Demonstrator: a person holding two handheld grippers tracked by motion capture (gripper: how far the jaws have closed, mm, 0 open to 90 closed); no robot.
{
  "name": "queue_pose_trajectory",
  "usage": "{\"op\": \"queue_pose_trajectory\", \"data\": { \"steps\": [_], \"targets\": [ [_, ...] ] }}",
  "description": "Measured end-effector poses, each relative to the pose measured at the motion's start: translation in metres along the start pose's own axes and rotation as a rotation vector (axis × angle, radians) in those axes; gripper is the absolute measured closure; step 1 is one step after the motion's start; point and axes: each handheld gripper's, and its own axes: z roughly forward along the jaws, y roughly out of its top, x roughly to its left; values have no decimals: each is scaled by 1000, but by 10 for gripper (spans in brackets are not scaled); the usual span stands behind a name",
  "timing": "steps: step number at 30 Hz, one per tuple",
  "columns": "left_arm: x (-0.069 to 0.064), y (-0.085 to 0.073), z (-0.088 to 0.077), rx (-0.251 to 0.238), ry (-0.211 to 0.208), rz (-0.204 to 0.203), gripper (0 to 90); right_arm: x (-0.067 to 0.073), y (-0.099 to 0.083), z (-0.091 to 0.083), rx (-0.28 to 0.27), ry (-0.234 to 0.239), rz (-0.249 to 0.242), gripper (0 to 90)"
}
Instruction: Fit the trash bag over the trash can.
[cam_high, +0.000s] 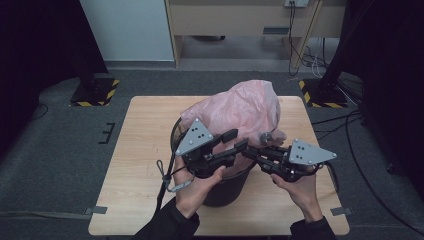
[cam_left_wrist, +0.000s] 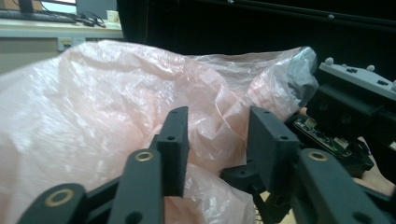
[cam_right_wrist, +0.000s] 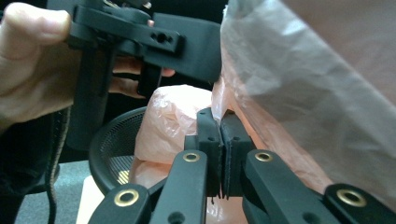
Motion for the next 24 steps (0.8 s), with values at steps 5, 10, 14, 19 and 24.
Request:
{"op": "queue_pose_trajectory", "data": {
  "steps": [5, 10, 14, 19, 24],
  "targets": [
    [0, -3, 1, 5, -20, -5, 816, 1, 0, -1, 9, 7, -7, 880],
    [1, -2, -1, -8, -16, -4, 892, 1, 3, -4, 9, 13, 6, 822],
    [6, -3, -6, -10, -12, -13, 900, 0, 11, -12, 5, 13, 41, 734],
    [13, -5, -14, -7, 1, -24, 900, -2, 25, -31, -66, -12, 57, 640],
    [17, -7, -23, -11, 3, -27, 900, -8, 36, -49, -150, -103, 32, 540]
  ]
}}
